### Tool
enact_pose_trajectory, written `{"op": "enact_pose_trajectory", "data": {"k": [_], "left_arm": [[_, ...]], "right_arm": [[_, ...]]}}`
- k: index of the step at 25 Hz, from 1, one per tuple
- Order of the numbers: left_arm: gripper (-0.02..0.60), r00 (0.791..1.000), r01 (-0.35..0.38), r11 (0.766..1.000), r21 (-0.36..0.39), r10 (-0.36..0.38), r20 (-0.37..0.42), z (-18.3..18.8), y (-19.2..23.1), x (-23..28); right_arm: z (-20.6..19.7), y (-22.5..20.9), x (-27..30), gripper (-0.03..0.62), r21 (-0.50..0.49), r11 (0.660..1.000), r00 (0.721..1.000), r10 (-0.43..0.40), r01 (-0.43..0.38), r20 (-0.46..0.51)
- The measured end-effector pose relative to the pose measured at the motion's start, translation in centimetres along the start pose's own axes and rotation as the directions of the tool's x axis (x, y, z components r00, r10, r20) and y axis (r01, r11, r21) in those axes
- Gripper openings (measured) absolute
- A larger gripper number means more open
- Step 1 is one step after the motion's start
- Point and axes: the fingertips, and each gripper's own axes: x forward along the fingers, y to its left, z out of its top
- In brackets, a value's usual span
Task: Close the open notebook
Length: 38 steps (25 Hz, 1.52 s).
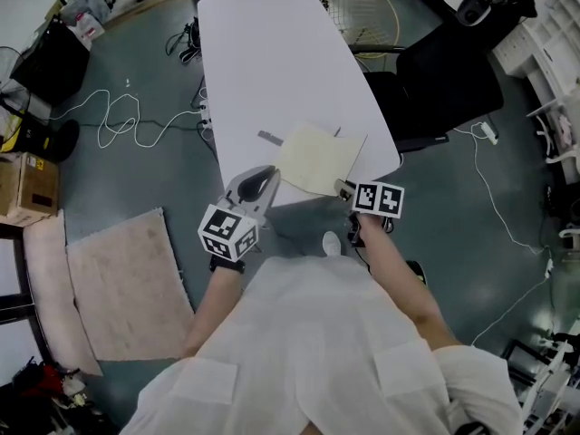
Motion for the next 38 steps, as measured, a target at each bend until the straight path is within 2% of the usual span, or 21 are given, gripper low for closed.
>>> {"op": "enact_pose_trajectory", "data": {"k": [18,29,33,38], "left_arm": [[0.035,0.991,-0.130,0.991,0.013,0.130,0.011,1.1,2.6,-3.0],[0.035,0.974,-0.224,0.975,0.013,0.223,0.028,1.4,3.1,-3.8],[0.035,0.964,-0.264,0.965,0.010,0.263,0.035,1.6,3.8,-4.6],[0.035,0.953,-0.302,0.953,0.003,0.302,0.037,1.6,4.6,-5.3]], "right_arm": [[2.7,7.0,3.3,0.137,-0.091,0.985,0.989,0.145,-0.148,-0.035],[3.3,8.7,5.6,0.137,-0.146,0.965,0.974,0.203,-0.217,-0.103],[3.6,9.9,6.4,0.104,-0.184,0.953,0.967,0.221,-0.242,-0.124],[3.8,11.1,7.6,0.103,-0.210,0.941,0.959,0.236,-0.265,-0.154]]}}
